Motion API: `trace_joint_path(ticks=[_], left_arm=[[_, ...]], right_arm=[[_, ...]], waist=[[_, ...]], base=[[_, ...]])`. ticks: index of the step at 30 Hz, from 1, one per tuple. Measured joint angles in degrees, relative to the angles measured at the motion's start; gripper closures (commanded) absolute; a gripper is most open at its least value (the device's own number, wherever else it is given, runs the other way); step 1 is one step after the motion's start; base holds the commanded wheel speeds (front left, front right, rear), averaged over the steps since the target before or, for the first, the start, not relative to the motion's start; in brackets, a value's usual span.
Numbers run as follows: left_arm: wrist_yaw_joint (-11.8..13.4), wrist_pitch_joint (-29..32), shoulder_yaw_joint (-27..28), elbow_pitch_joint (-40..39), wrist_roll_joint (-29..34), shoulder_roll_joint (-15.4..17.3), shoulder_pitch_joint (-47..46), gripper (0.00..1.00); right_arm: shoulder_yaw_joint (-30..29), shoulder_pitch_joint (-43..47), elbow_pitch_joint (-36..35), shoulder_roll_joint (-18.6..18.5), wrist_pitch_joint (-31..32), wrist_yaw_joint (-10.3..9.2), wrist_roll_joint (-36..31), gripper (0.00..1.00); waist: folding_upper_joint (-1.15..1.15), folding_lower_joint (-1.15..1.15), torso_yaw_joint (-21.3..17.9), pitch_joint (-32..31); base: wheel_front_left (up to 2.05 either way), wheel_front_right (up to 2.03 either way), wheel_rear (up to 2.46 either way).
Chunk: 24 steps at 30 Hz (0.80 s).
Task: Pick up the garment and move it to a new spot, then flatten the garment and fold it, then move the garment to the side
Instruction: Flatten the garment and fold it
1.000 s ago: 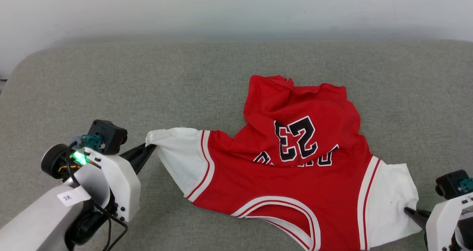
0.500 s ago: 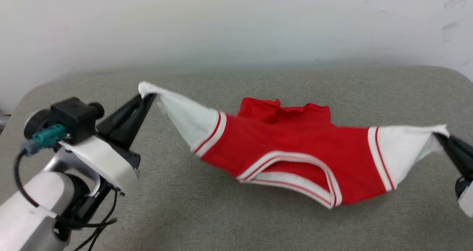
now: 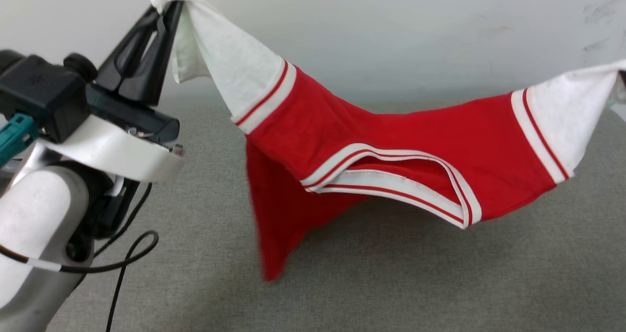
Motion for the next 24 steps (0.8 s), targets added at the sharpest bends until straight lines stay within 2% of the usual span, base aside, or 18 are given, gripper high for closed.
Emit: trace_joint_path(ticks=[6,11,16,24], left_arm=[[0.78,0.11,-0.32,1.93,2.08,-2.32,-4.96,1.0],[-0.2,0.21,-0.29,5.22,2.82,-4.69,-11.23,1.0],[-1.15,-0.33,0.55,10.76,3.65,-7.7,-19.95,1.0],[-3.63,-2.4,0.94,22.8,6.13,-12.73,-35.99,1.0]], right_arm=[[-0.74,-5.48,-0.8,1.96,1.2,0.0,-1.83,1.0],[-0.44,-13.13,1.99,2.25,0.89,0.0,-3.03,1.0],[1.16,-24.41,7.19,2.11,-0.51,0.0,-4.85,1.0],[5.39,-43.76,19.76,2.56,-4.93,0.0,-9.01,1.0]], waist=[[0.0,0.0,-0.03,1.1],[0.0,0.0,-0.08,3.99],[0.0,0.0,-0.07,8.7],[0.0,0.01,-0.28,17.84]], base=[[0.0,0.0,0.0],[0.0,0.0,0.0],[0.0,0.0,0.0],[0.0,0.0,0.0]])
